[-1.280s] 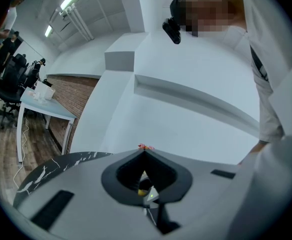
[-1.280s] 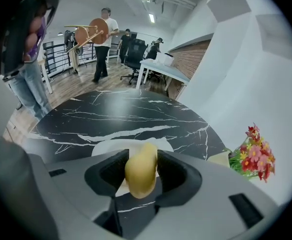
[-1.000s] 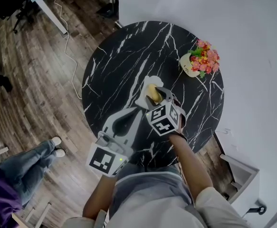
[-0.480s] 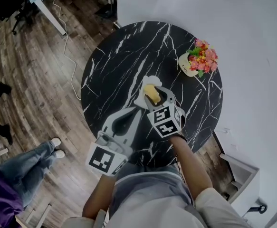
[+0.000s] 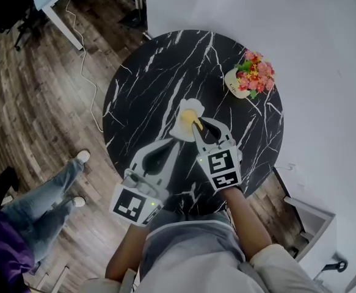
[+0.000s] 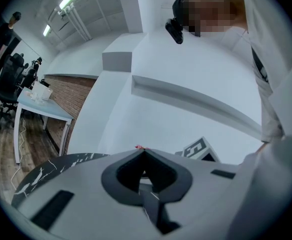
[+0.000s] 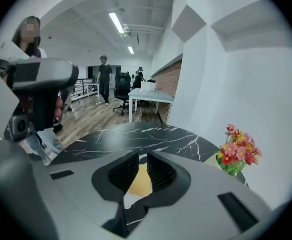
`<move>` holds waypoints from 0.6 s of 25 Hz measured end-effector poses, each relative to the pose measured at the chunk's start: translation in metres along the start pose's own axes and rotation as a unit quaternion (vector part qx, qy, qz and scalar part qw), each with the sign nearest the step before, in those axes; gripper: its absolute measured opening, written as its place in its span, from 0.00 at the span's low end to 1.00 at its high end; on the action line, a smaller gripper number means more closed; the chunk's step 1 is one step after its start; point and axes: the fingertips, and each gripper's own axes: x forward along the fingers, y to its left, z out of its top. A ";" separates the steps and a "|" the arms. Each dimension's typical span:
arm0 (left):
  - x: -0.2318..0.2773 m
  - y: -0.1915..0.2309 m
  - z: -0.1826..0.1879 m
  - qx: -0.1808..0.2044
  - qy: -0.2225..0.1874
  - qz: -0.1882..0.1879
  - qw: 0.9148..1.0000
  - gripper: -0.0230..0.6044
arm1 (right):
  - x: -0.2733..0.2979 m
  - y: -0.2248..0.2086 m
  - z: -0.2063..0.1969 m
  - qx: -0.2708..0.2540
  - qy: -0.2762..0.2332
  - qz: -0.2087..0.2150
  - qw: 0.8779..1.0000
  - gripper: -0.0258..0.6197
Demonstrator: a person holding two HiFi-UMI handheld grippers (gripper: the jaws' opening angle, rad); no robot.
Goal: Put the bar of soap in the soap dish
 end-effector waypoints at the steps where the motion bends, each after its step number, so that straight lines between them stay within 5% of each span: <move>1: 0.000 -0.001 0.001 0.001 0.000 -0.001 1.000 0.04 | -0.006 0.000 0.004 0.005 -0.010 -0.002 1.000 0.12; 15: -0.009 -0.027 0.019 0.016 -0.007 -0.008 1.000 0.04 | -0.100 0.001 0.045 0.081 -0.124 -0.023 0.989 0.06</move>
